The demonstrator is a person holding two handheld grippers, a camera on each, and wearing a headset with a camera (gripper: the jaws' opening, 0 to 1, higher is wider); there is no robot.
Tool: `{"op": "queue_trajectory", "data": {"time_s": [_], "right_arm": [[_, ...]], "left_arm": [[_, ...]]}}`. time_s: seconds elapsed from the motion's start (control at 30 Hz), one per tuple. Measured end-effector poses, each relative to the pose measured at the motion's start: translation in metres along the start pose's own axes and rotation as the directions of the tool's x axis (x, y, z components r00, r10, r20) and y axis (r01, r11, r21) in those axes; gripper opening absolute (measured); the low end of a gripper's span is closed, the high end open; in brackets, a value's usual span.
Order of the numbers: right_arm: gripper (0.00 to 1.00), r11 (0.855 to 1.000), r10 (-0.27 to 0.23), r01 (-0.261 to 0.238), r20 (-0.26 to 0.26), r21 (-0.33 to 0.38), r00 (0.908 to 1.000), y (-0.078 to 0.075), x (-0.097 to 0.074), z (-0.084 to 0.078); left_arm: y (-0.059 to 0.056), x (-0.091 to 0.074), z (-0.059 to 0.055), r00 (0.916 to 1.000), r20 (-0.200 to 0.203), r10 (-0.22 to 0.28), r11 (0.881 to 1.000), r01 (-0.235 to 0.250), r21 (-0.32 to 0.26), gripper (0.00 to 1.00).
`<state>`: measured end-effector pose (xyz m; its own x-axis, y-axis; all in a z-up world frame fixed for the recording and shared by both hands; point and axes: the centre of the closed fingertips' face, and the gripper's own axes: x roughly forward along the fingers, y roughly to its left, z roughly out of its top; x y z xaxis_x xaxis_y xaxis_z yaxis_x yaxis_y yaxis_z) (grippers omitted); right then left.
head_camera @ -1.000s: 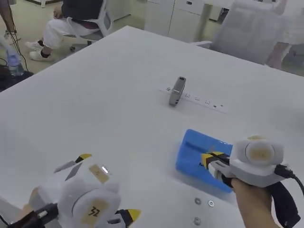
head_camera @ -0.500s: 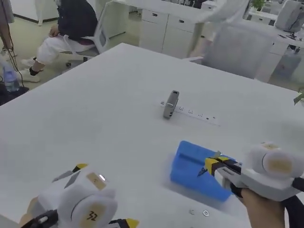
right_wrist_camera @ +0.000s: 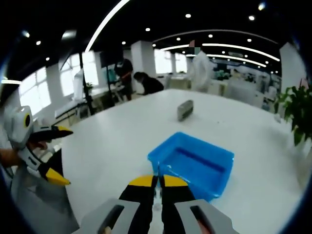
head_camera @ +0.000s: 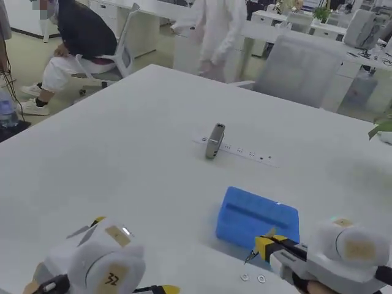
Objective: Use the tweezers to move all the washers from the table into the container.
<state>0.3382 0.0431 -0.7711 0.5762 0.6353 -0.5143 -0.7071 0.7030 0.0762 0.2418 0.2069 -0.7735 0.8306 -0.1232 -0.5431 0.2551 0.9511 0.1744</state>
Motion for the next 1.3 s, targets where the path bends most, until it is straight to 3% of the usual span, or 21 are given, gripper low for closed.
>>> {"op": "queue_trajectory", "data": {"time_s": [0.27, 0.43, 0.67, 0.77, 0.87, 1.07, 1.3], "right_arm": [[0.01, 1.0, 0.013, -0.013, -0.049, 0.002, 0.9987, 0.002, 0.005, -0.021], [0.01, 1.0, 0.019, -0.019, -0.056, -0.001, 0.9983, 0.003, 0.004, -0.023], [0.0, 0.995, 0.005, -0.01, -0.054, -0.098, 0.9985, 0.004, 0.005, -0.025], [0.0, 0.994, 0.016, -0.021, -0.056, -0.103, 0.9983, 0.009, 0.006, -0.029], [0.0, 0.982, -0.017, 0.008, -0.05, -0.187, 0.9986, 0.008, 0.005, -0.03], [0.0, 0.995, -0.007, 0.0, -0.065, -0.101, 0.9979, 0.005, 0.005, -0.028], [0.0, 0.997, 0.011, -0.018, -0.095, -0.074, 0.9954, 0.007, 0.004, -0.026]], "left_arm": [[0.0, 0.001, -0.003, 0.9999, -0.017, -0.002, 1.0, 0.002, -0.001, 0.96], [-0.001, 0.002, -0.004, 0.9997, -0.025, -0.003, 1.0, 0.004, 0.012, 0.96], [-0.001, 0.003, -0.005, 0.9995, -0.032, -0.004, 1.0, 0.004, 0.014, 0.95], [-0.001, 0.003, -0.005, 0.9995, -0.031, -0.003, 1.0, 0.004, 0.017, 0.95], [-0.002, 0.003, -0.006, 0.9993, -0.038, -0.006, 1.0, 0.007, 0.019, 0.95], [-0.003, 0.003, -0.008, 0.9988, -0.049, -0.009, 0.999, 0.01, 0.034, 0.95], [-0.004, 0.004, -0.009, 0.9985, -0.054, -0.012, 0.999, 0.014, 0.037, 0.94]]}}
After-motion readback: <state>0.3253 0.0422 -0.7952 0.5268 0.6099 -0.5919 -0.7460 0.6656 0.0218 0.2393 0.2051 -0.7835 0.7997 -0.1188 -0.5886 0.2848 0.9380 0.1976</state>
